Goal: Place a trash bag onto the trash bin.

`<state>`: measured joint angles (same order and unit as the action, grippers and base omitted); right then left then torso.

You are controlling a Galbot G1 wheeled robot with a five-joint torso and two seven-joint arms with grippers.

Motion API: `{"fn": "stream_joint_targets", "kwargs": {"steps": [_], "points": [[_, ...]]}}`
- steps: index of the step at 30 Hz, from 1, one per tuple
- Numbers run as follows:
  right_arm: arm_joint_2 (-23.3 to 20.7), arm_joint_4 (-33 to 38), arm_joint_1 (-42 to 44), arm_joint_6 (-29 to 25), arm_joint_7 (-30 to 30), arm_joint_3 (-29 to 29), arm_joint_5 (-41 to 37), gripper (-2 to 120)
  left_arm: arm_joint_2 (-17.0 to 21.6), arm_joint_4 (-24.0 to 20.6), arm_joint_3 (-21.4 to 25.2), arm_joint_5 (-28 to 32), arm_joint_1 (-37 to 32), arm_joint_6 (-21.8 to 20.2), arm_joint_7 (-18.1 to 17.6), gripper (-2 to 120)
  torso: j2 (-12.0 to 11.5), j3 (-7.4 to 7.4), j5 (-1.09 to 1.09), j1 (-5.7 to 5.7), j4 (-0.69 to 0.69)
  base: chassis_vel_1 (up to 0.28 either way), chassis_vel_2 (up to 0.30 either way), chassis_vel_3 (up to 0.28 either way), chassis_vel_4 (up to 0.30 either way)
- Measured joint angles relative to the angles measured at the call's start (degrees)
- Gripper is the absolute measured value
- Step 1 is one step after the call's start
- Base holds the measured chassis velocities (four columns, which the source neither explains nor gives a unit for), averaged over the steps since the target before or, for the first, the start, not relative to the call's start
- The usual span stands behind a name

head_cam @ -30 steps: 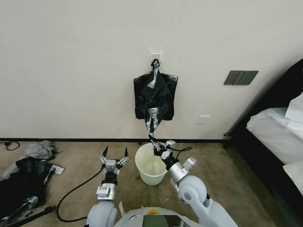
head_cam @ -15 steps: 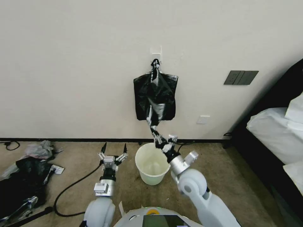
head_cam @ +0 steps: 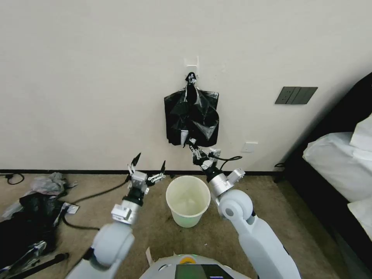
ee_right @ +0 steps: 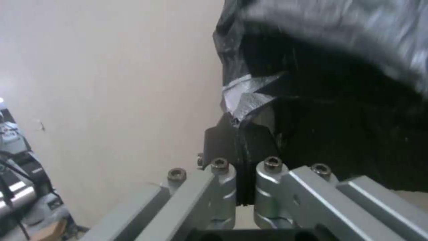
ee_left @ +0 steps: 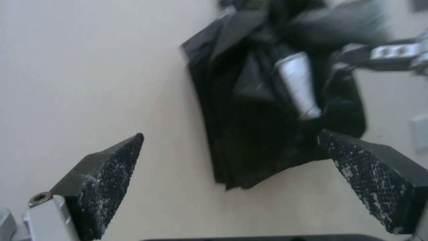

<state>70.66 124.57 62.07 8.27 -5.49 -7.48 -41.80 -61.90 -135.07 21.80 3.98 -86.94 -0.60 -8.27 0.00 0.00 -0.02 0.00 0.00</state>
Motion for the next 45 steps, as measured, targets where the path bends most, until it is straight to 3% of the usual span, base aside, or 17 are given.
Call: {"fn": "stream_joint_targets", "kwargs": {"steps": [2,3,6,10,13,14,17,18,22,27,30,38,40,45], "points": [[-0.2,-0.1,0.0,0.0,0.0,-0.2,1.2,0,9.2,-1.0,-0.2,4.4,5.8,-2.1,0.1,100,0.0,0.00,0.01,0.00,-0.01,0.000,0.000,0.000,0.000],[-0.2,-0.1,0.0,0.0,0.0,-0.2,1.2,0,9.2,-1.0,-0.2,4.4,5.8,-2.1,0.1,100,0.0,0.00,0.01,0.00,-0.01,0.000,0.000,0.000,0.000],[0.1,0.0,0.9,0.0,0.2,-0.3,2.4,0,16.7,-1.3,-1.5,9.7,13.9,-4.4,-0.1,100,0.0,0.00,0.01,0.00,-0.01,0.000,0.000,0.000,0.000],[0.3,0.1,1.2,-0.1,0.2,-0.4,2.8,0,21.0,-1.0,-4.5,13.0,20.0,-6.2,-0.6,100,0.0,0.00,0.01,0.00,0.00,0.000,0.000,0.000,0.000],[0.3,0.5,1.3,-0.1,0.2,-0.9,2.9,0,25.7,0.9,-12.6,16.0,31.6,-8.2,-1.2,100,0.0,0.00,0.01,0.00,0.00,0.000,0.000,0.000,0.000],[0.3,0.5,1.3,-0.1,0.2,-0.9,2.9,0,25.7,0.9,-12.6,16.0,31.6,-8.2,-1.2,100,0.0,0.00,0.01,0.00,0.00,0.000,0.000,0.000,0.000],[0.1,0.7,1.6,-0.1,0.2,-1.4,3.0,0,28.8,3.5,-22.2,18.0,43.8,-9.3,-1.4,100,0.0,0.00,0.02,0.00,-0.01,0.000,0.000,0.000,0.000],[0.1,0.7,1.6,-0.1,0.2,-1.4,3.0,0,28.8,3.5,-22.2,18.0,43.8,-9.3,-1.4,100,0.0,0.00,0.02,0.00,-0.01,0.000,0.000,0.000,0.000],[0.0,1.1,1.9,-0.1,0.3,-2.0,2.9,0,30.9,6.7,-33.2,18.9,57.3,-9.9,-1.1,100,0.0,0.00,0.02,0.00,0.00,0.000,0.000,0.000,0.000],[0.0,1.2,2.1,-0.1,0.3,-2.2,2.9,0,31.8,8.4,-39.4,19.6,64.5,-10.4,-0.4,100,0.0,0.00,0.03,0.00,-0.01,0.000,0.000,0.000,0.000],[-0.2,1.4,2.2,-0.1,0.3,-2.5,2.8,0,32.1,10.1,-48.5,20.0,74.0,-11.1,0.6,100,0.0,0.00,0.03,0.00,0.00,0.000,0.000,0.000,0.000],[-0.6,1.9,2.5,-0.1,0.4,-3.1,2.6,0,29.9,12.3,-56.0,19.6,81.8,-11.8,1.2,100,0.0,0.00,0.03,0.00,0.00,0.000,0.000,0.000,0.000],[-0.7,2.2,3.0,-0.1,0.4,-3.7,2.5,0,28.7,14.1,-60.4,18.9,86.5,-12.1,1.6,100,0.0,0.00,0.03,0.00,-0.02,0.000,0.000,0.000,0.000],[-0.8,2.5,3.4,-0.1,0.4,-4.0,2.4,0,29.0,14.8,-61.9,18.7,88.5,-12.3,2.1,100,0.0,0.00,0.03,-0.01,-0.01,0.000,0.000,0.000,0.000]]}}
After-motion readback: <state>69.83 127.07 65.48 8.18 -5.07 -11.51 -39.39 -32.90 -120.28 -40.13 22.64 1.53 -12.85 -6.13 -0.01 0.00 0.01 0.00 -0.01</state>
